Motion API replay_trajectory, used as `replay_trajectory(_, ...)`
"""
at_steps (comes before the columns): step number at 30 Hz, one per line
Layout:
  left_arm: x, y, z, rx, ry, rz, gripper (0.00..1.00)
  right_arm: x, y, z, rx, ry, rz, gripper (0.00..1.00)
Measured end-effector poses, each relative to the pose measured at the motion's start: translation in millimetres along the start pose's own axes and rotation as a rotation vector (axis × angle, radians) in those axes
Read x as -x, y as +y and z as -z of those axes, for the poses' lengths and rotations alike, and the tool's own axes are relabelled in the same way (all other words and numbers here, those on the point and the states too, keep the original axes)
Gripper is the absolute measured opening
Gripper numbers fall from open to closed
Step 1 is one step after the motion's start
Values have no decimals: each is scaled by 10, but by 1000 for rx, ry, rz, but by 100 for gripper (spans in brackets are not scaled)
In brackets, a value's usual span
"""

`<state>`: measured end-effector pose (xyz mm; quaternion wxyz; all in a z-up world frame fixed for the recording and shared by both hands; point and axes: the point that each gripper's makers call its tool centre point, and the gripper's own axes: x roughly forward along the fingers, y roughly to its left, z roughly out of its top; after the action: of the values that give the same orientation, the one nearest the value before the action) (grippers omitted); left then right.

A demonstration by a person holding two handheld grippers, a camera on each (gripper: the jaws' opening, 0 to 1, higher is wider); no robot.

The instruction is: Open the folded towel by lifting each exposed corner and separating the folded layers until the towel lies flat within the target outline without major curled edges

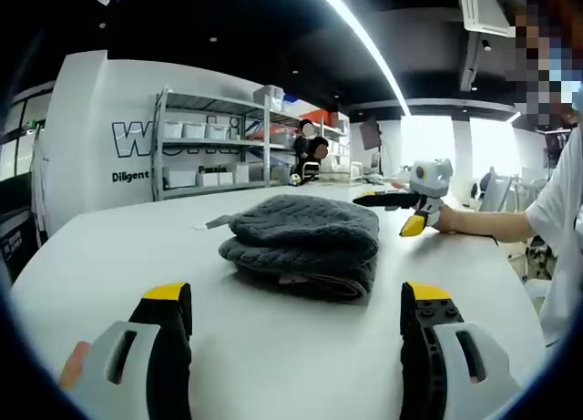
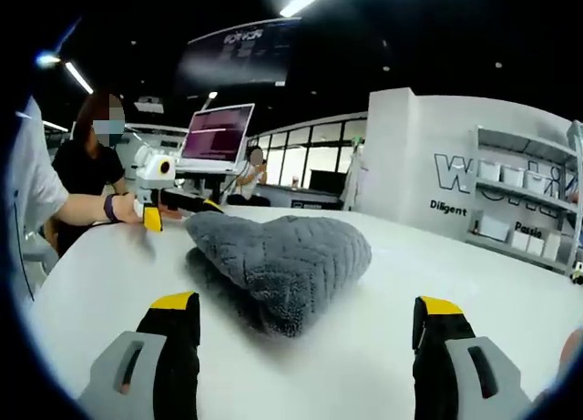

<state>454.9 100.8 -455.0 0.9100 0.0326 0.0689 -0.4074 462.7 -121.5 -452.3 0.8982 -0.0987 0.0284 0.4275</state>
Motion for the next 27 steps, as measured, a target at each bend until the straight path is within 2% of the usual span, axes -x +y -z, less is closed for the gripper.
replay_trajectory(11, 4, 22, 15, 1, 3, -11, 94, -11, 52, 8, 39, 12, 8, 99)
replay_trajectory(17, 6, 19, 4, -14, 3, -13, 94, -54, 74, -48, 92, 7, 40, 94)
replay_trajectory(21, 2, 17, 7, -12, 4, -11, 94, -111, 126, -82, 122, 5, 46, 88)
replay_trajectory(24, 1, 12, 4, -16, 4, -10, 94, -139, 131, -61, 216, 33, 64, 82)
replay_trajectory(27, 4, 13, -3, -18, 3, -10, 94, -142, 119, -54, 274, 44, 84, 73)
